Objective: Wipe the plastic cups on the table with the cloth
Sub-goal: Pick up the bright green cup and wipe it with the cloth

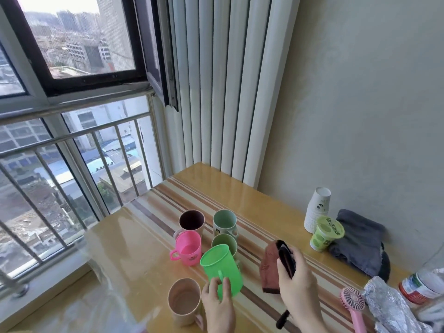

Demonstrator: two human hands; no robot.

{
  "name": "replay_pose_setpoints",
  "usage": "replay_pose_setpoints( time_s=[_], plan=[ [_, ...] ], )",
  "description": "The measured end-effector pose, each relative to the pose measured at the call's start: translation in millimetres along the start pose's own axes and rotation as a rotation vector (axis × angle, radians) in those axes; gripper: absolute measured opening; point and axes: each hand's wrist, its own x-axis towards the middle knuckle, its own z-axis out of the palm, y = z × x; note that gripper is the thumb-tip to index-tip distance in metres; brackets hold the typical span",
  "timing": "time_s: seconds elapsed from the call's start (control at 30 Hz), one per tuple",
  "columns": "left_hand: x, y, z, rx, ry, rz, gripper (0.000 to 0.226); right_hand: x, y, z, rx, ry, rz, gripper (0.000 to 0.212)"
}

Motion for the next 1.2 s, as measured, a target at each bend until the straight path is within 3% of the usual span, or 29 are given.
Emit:
replay_pose_setpoints(
  time_s=[0.07,0.23,0.37,0.43,0.57,0.77,0.83,1.0,1.2],
  plan=[
    [-4.0,44.2,-15.7,-0.042,-0.039,0.085,0.024,0.3,-32.5,-0.9,0.095,0.023,-0.089,0.023],
    [-24.3,160.1,-50.6,-0.180,-0.164,0.261,0.038,-18.5,-120.3,9.1,0.277,-0.091,-0.348,0.031],
    [-48.1,218.5,-74.1,-0.084,-0.195,0.396,0.037,-22.4,-168.8,16.2,0.423,0.047,-0.443,0.017],
    [-57.7,233.1,-83.7,-0.077,-0.239,0.400,0.037,-20.3,-185.6,13.1,0.442,0.082,-0.493,0.016],
    [-65.8,254.1,-101.6,-0.121,-0.274,0.407,0.039,-13.2,-203.7,5.3,0.347,0.026,-0.661,0.049],
    [-66.8,267.7,-117.7,-0.131,-0.339,0.371,0.046,-2.1,-219.4,-10.4,0.512,-0.112,-0.667,0.048],
    [-68.2,273.6,-118.6,-0.146,-0.334,0.332,0.048,-7.7,-222.5,-11.2,0.448,-0.093,-0.726,0.053],
    [-64.4,282.4,-118.8,-0.164,-0.268,0.430,0.076,-24.6,-223.1,-6.7,0.290,-0.009,-0.851,0.077],
    [-64.9,282.6,-114.6,-0.280,-0.389,0.479,0.056,-20.3,-224.5,-20.2,0.655,-0.199,-0.691,0.069]
  ],
)
